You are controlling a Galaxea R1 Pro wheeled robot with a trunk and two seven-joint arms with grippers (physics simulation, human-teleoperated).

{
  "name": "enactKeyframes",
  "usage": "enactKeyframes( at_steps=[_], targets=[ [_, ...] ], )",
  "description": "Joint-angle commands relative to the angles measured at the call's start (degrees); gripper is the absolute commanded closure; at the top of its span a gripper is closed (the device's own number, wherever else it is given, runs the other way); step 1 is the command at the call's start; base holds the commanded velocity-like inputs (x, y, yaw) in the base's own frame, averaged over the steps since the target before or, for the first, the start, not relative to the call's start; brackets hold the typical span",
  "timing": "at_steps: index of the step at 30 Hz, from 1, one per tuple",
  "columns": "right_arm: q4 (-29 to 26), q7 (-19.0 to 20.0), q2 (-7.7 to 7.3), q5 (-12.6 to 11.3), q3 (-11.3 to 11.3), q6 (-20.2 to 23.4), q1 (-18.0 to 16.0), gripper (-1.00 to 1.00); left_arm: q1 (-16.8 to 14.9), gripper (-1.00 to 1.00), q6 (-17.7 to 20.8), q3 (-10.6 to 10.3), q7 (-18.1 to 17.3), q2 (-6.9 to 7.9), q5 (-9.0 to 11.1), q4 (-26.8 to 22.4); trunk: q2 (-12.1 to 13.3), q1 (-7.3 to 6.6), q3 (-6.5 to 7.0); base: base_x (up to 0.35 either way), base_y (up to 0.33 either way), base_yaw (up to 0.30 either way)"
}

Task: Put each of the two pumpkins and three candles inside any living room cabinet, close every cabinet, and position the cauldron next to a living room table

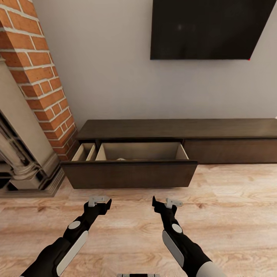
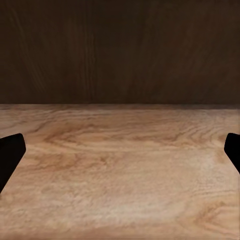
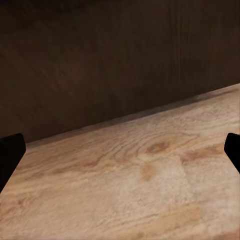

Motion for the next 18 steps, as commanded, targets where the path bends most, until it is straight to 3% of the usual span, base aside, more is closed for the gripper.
enactKeyframes(
  at_steps=[1,5,18],
  targets=[
    [0.0,-0.3,0.01,-0.5,0.3,-0.5,-0.1,-1.00,-0.1,-1.00,0.1,0.0,0.4,0.23,0.5,-0.2,-0.4,0.21,-0.23,0.000,0.000,0.000],
    [0.0,-0.2,0.17,-0.3,0.3,-0.7,-0.1,-1.00,-0.1,-1.00,0.1,0.0,0.6,0.23,0.5,-0.7,-2.0,1.09,-0.95,0.000,0.000,0.000],
    [-0.1,-0.1,0.38,0.0,0.8,-0.7,-0.1,-1.00,-0.1,-1.00,0.1,0.8,1.1,0.20,0.5,-1.0,-2.2,1.43,-3.83,0.000,0.000,0.000]
  ],
)
